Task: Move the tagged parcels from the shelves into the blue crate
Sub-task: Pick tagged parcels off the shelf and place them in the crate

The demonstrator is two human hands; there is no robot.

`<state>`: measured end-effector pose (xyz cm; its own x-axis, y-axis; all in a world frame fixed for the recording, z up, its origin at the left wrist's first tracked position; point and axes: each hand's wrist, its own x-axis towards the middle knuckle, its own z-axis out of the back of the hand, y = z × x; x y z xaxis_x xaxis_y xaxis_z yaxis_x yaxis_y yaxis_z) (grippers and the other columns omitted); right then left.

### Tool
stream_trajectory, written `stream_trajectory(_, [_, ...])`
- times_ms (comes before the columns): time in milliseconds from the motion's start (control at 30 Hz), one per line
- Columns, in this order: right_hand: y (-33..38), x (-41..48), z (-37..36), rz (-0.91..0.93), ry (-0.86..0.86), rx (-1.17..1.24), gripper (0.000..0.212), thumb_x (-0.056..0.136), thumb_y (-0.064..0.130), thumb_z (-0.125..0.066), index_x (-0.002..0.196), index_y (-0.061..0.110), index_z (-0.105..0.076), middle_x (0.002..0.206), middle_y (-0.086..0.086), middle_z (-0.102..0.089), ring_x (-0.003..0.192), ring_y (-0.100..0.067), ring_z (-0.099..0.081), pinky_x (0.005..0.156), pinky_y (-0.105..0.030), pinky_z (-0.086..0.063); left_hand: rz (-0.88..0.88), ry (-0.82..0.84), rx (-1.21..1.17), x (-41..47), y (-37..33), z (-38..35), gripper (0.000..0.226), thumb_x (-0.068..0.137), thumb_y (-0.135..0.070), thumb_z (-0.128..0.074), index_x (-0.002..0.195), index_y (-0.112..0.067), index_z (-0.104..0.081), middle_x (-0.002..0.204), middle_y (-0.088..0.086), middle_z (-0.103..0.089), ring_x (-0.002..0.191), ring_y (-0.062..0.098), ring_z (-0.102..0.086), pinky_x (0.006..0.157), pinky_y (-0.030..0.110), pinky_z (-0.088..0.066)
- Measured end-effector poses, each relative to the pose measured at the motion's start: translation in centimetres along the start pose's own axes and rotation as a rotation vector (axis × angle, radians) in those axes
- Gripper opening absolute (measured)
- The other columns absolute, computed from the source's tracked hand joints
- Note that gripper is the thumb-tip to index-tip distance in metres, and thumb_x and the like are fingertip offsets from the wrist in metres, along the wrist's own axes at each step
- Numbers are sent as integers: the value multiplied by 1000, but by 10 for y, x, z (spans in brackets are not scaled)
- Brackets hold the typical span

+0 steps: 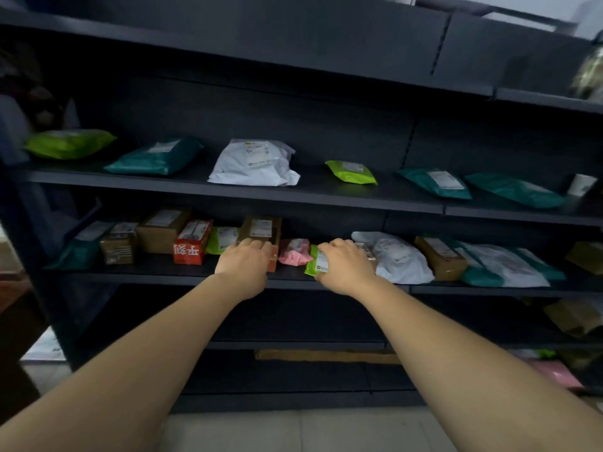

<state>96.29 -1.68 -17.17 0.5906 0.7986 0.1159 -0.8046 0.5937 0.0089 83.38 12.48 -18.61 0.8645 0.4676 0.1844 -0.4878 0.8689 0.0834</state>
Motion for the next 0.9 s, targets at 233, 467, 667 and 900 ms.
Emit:
stream_trajectory(233, [67, 57, -27, 85, 41, 36, 60, 85, 44, -63, 137, 20, -45, 136, -7, -47, 127, -29, -40, 102, -41, -38, 111, 68, 32, 6, 84, -27, 55, 86, -23, -63, 137, -15, -41, 137, 6, -48, 129, 24, -43, 103, 37, -40])
stream_trajectory(467, [157, 121, -48, 165, 58, 84, 61, 87, 44, -61, 140, 19, -43, 139, -7, -45, 130, -28, -38, 104, -41, -37, 186, 89, 79, 15, 188, -52, 48, 88, -23, -60, 132, -16, -43, 131, 5, -51, 125, 23, -45, 99, 36, -41])
stream_trajectory(667, [226, 169, -70, 217, 78, 104, 64, 86, 44, -64, 141, 20, -42, 142, -7, -44, 132, -28, -37, 107, -41, -35, 250, 148, 90, 17, 263, -73, 48, 87, -19, -59, 131, -14, -43, 133, 6, -50, 127, 25, -44, 100, 37, -40])
stream_trajectory(900, [289, 226, -98, 313, 152, 117, 60, 88, 43, -62, 140, 18, -43, 141, -8, -44, 132, -29, -37, 106, -41, -36, 347, 200, 43, 30, 333, -100, 53, 86, -15, -55, 137, -15, -40, 137, 6, -47, 130, 25, -41, 102, 37, -38])
